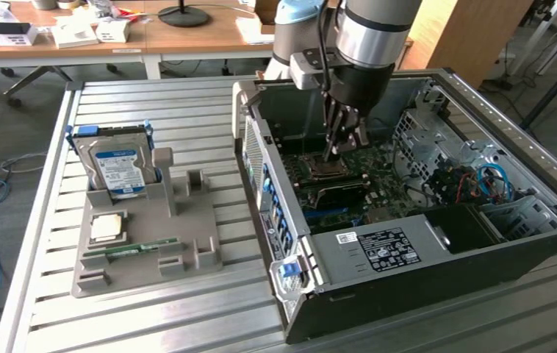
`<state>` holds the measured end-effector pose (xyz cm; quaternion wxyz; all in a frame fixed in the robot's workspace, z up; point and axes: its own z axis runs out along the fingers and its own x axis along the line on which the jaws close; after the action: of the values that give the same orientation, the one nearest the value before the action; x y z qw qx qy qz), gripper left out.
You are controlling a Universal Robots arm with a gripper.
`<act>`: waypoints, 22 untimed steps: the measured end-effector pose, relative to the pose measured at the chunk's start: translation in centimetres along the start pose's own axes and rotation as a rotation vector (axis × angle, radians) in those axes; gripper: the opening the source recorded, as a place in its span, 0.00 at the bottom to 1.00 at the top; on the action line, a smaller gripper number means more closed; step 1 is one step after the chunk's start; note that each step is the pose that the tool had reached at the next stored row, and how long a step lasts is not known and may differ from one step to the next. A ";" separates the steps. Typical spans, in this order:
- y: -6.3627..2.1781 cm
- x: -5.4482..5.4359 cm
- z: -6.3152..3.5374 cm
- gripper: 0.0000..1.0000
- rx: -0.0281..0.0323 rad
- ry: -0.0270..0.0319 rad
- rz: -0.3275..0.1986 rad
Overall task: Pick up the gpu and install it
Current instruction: 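Press down on the gpu until it lock into place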
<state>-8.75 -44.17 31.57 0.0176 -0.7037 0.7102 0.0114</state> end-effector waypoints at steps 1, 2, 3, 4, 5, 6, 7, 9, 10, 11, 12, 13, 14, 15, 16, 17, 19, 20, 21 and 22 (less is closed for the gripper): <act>0.00 0.0 0.13 0.11 0.0001 -0.0001 0.000; 0.00 0.0 0.26 0.11 0.0000 0.0000 0.000; 0.00 0.0 0.39 0.11 0.0000 -0.0001 0.000; 0.00 0.0 0.51 0.11 0.0000 0.0000 0.000; 0.00 0.0 0.62 0.11 0.0000 0.0000 0.000; 0.01 0.0 0.74 0.11 -0.0001 0.0001 0.000; 0.01 0.0 0.86 0.11 0.0001 -0.0001 0.000; 0.01 0.0 1.09 0.11 0.0000 0.0001 0.000; 0.01 0.1 1.22 0.11 -0.0001 0.0001 0.000; 0.01 0.1 1.35 0.11 0.0000 0.0001 0.000; 0.01 0.1 1.46 0.11 0.0000 0.0001 0.000; 0.01 0.1 1.58 0.11 0.0000 0.0000 0.000; 0.01 0.1 1.69 0.11 0.0000 0.0000 0.000; 0.02 0.1 1.80 0.11 0.0000 0.0000 0.000; 0.02 0.1 1.91 0.11 0.0000 0.0000 0.000; 0.02 0.1 2.00 0.11 0.0001 -0.0001 0.000; 0.02 0.1 2.11 0.11 0.0000 0.0001 0.000; 0.02 0.1 2.14 0.11 -0.0001 0.0001 0.000; 0.02 0.1 2.14 0.11 -0.0002 0.0003 0.000; 0.02 0.1 2.14 0.11 -0.0001 0.0003 0.000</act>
<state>-8.75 -44.18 29.42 0.0175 -0.7037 0.7102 0.0114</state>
